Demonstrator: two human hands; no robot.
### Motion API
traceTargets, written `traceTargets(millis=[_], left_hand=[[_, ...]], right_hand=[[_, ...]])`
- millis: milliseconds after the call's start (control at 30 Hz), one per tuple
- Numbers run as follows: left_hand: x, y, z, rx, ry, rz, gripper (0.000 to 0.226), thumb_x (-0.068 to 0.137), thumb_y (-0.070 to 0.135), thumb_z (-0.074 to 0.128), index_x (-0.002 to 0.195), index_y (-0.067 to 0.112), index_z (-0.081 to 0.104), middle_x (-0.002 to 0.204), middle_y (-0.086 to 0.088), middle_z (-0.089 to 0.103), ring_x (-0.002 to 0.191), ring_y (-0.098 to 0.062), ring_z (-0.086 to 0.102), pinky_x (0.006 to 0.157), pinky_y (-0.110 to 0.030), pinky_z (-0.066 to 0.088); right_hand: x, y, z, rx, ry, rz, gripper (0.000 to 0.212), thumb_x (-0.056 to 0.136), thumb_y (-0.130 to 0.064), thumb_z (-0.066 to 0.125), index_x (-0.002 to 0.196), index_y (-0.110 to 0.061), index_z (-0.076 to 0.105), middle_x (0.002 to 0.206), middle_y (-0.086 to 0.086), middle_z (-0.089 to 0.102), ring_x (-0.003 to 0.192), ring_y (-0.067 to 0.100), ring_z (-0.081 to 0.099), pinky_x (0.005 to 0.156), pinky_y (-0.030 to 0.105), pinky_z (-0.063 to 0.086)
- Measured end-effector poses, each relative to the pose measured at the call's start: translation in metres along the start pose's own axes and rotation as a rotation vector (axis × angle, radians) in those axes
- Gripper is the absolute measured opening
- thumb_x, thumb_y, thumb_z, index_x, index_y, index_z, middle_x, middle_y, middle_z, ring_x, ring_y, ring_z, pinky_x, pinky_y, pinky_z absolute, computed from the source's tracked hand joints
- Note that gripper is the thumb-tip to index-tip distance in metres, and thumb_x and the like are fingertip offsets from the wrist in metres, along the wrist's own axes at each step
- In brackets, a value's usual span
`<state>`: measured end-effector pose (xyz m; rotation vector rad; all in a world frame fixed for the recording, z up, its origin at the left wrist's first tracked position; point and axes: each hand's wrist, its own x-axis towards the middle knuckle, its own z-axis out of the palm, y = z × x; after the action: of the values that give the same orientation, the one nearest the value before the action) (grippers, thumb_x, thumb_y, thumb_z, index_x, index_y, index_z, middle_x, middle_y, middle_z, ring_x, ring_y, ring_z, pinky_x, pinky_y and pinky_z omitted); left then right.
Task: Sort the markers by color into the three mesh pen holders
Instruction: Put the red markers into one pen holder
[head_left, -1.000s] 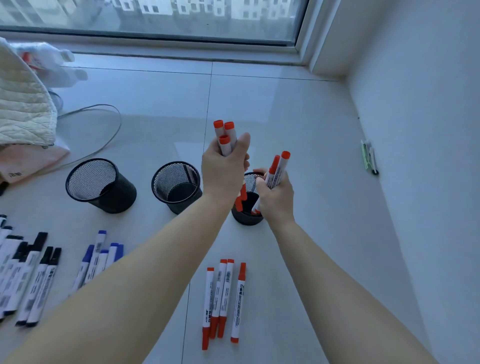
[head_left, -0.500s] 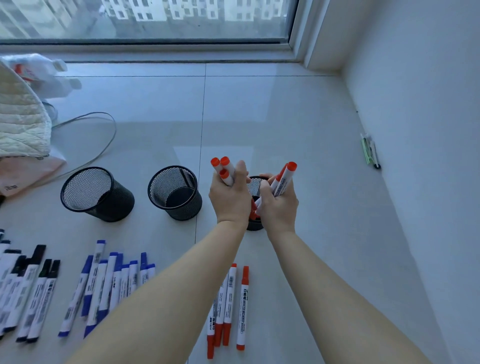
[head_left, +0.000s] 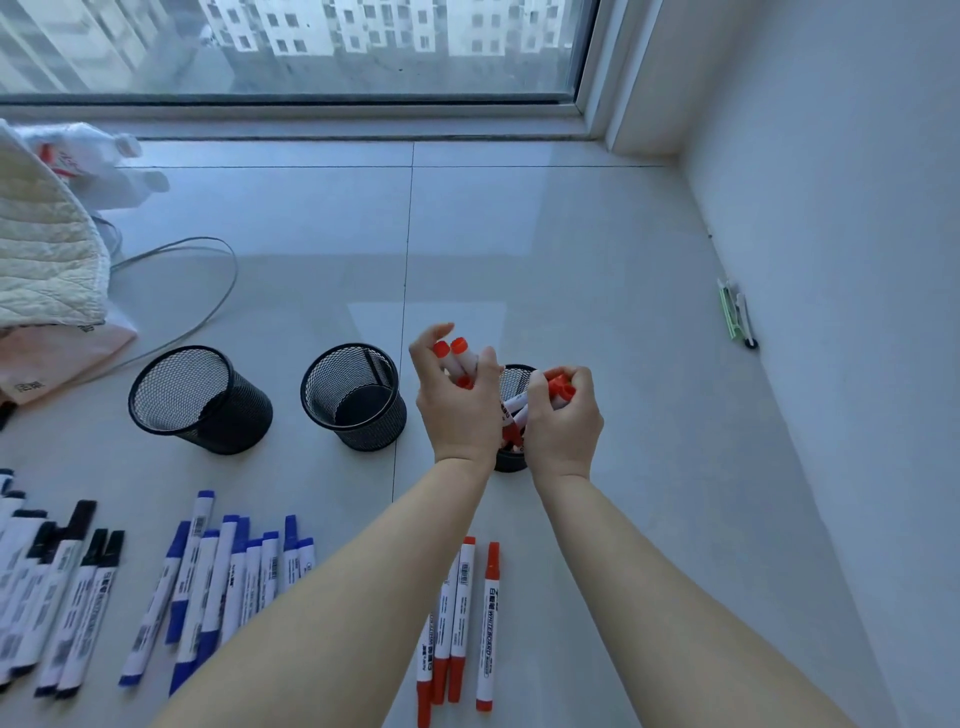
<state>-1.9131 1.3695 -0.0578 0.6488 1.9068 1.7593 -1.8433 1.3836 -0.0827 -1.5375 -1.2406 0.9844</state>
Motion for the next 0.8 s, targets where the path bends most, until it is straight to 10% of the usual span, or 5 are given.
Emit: traceTargets(millis=[300, 533, 800], left_hand=[[0.002, -0.016, -0.018, 0.207, -0.151, 0.225, 0.014, 0.089, 0.023, 0.057, 0.102, 0.022, 0.052, 0.057, 0.016, 0.048, 0.06, 0.0, 0.048, 0.068, -0.014, 0.042], [0.003, -0.01, -0.041, 0.572, -0.363, 0.514, 0.017, 0.089, 0.023, 0.059, 0.1, 0.01, 0.06, 0.096, -0.002, 0.057, 0.079, -0.02, 0.055, 0.067, -0.025, 0.039], [-0.013, -0.015, -0.059, 0.655, -0.475, 0.419, 0.039, 0.094, 0.035, 0.048, 0.131, 0.023, 0.049, 0.131, 0.004, 0.048, 0.118, -0.016, 0.039, 0.096, -0.013, 0.024]], right_hand=[[0.0, 0.003, 0.0, -0.041, 0.005, -0.016, 0.013, 0.093, -0.026, 0.05, 0.08, -0.022, 0.049, 0.063, -0.006, 0.059, 0.06, 0.001, 0.054, 0.056, 0.001, 0.036], [0.004, -0.01, -0.011, 0.063, -0.117, 0.122, 0.016, 0.095, -0.032, 0.046, 0.084, -0.024, 0.055, 0.073, -0.013, 0.062, 0.062, -0.013, 0.055, 0.059, 0.003, 0.039], [-0.012, -0.017, -0.037, 0.016, -0.099, 0.173, 0.012, 0.095, -0.035, 0.042, 0.093, -0.027, 0.05, 0.089, -0.013, 0.057, 0.077, -0.01, 0.053, 0.064, 0.009, 0.037]])
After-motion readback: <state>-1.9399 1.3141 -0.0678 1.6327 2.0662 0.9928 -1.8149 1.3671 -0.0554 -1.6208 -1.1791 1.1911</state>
